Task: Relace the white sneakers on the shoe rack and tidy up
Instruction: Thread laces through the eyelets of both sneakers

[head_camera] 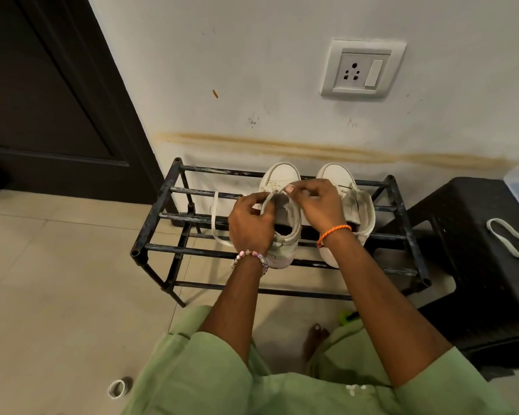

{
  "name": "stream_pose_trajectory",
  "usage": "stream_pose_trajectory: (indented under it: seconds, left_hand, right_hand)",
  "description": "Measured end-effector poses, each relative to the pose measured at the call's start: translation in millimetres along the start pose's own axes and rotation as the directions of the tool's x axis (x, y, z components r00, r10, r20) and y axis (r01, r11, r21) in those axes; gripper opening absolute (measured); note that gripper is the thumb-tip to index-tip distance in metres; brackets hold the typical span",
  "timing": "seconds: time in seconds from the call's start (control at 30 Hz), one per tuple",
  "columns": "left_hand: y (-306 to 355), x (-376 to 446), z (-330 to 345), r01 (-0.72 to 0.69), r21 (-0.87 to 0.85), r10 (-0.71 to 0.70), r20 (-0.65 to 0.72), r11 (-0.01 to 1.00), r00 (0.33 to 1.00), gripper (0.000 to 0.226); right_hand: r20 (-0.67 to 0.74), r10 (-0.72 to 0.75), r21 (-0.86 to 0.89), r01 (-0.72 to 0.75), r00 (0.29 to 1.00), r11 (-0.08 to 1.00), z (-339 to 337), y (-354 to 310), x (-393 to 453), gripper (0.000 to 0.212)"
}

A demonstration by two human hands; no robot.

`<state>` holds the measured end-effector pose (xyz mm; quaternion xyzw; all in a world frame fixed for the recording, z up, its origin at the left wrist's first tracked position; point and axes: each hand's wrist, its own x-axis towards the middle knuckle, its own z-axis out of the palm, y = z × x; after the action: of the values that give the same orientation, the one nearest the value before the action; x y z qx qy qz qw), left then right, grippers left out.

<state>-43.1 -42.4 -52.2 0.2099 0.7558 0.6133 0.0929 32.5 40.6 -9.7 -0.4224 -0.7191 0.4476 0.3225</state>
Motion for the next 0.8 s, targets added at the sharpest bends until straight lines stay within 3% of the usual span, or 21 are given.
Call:
stream_pose_trajectory:
  seconds: [0.07,0.13,0.27,0.3,0.33,0.4,0.43,0.5,0.67,0.8]
  left_hand:
    - [-1.9,1.8,-0.2,0.022,0.001,-0.022,0.006,1.0,1.0,0.022]
    - [-4.6,2.5,1.1,0.038,-0.012,-0.038,0.003,0.999,0.999,0.024]
    - [-7.7,2.6,3.8,0.065,-0.044,-0.065,0.0,0.997,0.998,0.025]
    - [-8.1,2.7,4.3,0.065,-0.047,-0.065,0.0,0.997,0.998,0.025]
    - [-8.4,2.8,4.7,0.066,-0.052,-0.066,0.001,0.996,0.998,0.025]
    - [-8.5,2.8,4.4,0.075,-0.075,-0.075,0.002,0.994,0.997,0.023]
    - [-8.6,2.9,4.1,0.076,-0.086,-0.077,0.002,0.993,0.997,0.024]
    - [-9.4,3.2,3.6,0.077,-0.094,-0.077,0.004,0.993,0.997,0.026]
    - [-8.9,2.9,5.2,0.073,-0.09,-0.073,0.003,0.993,0.997,0.021]
    - [-9.2,3.3,5.6,0.077,-0.104,-0.077,0.002,0.992,0.997,0.025]
  right_hand:
    - [0.009,0.108,0.291,-0.106,0.994,0.951,-7.7,-11.9,3.1,0.003]
    - [0.05,0.175,0.529,-0.175,0.983,0.83,-13.4,-19.9,6.3,0.007]
    - [0.153,0.298,0.663,-0.321,0.942,0.676,-13.1,-19.6,5.3,0.016]
    - [0.133,0.306,0.625,-0.32,0.943,0.712,-11.6,-18.7,5.1,0.02]
    - [0.084,0.271,0.511,-0.275,0.959,0.814,-9.7,-15.7,5.3,0.021]
    - [0.028,0.061,0.083,-0.063,0.998,0.995,-5.2,-7.3,3.1,0.016]
    - [0.058,-0.055,-0.109,0.061,0.997,0.992,-2.7,-3.3,0.2,0.011]
    - [0.173,-0.171,-0.31,0.218,0.97,0.925,0.1,3.7,-4.2,0.012]
    - [0.195,-0.242,-0.543,0.31,0.95,0.78,2.6,10.3,-2.1,0.02]
    - [0.101,-0.234,-0.35,0.255,0.967,0.902,9.5,12.8,-5.4,0.012]
